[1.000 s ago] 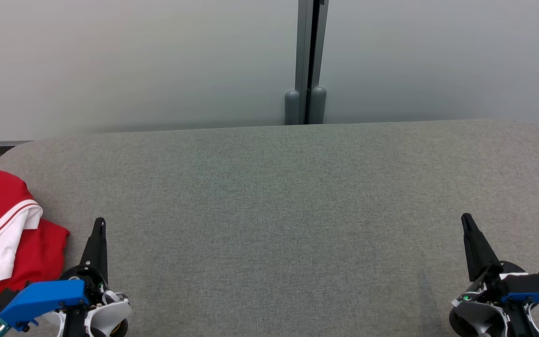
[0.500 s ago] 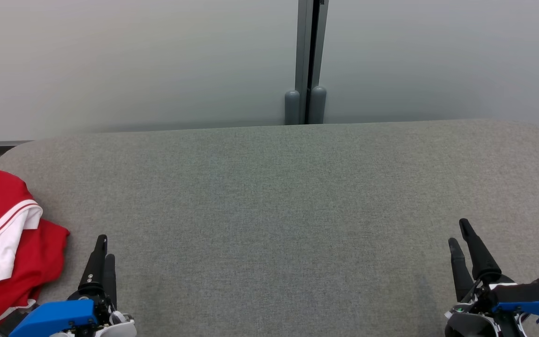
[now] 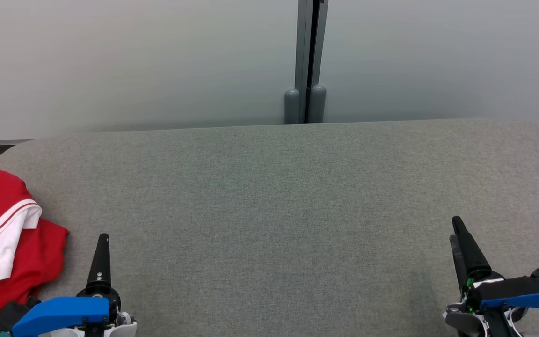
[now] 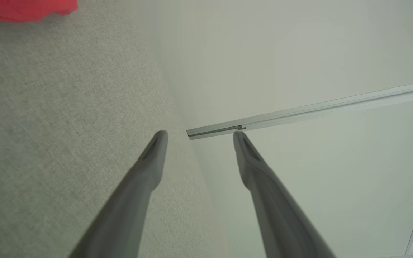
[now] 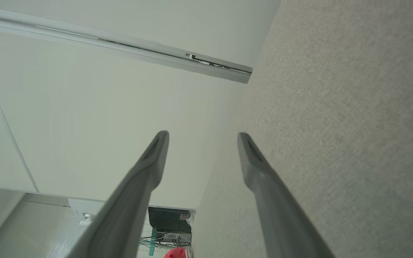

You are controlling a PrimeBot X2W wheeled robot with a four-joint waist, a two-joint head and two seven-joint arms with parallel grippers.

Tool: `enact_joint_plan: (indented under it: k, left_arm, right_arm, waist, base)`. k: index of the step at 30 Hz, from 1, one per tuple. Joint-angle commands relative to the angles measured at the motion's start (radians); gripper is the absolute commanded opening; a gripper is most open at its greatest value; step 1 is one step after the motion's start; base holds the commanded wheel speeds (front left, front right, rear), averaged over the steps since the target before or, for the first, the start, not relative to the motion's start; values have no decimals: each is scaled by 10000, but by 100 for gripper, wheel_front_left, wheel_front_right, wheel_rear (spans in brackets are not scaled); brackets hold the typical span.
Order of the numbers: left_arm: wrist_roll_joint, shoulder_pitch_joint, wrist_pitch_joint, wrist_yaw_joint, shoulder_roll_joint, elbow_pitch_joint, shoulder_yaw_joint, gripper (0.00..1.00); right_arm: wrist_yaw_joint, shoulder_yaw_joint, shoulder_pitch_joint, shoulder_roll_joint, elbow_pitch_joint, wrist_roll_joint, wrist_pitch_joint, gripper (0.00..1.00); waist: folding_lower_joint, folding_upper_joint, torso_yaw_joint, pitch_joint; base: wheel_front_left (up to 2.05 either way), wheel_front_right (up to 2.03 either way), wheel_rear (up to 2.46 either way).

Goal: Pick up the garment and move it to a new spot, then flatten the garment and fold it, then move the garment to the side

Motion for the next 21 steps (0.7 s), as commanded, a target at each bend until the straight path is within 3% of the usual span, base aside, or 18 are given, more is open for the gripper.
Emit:
enact_joint_plan:
  k: [1, 21]
  left_arm:
    - [510, -288, -127, -13, 75, -86, -24, 100]
    - [4299, -181, -895, -18, 159, 172, -315, 100]
  right_arm:
    - [9, 47, -407, -141, -120, -451, -126, 100]
    - [15, 298, -478, -233, 22, -4200, -895, 100]
  waist:
    - [0, 0, -4, 2]
    - [0, 0, -26, -3]
  base:
    - [0, 0, 0]
    - [0, 0, 0]
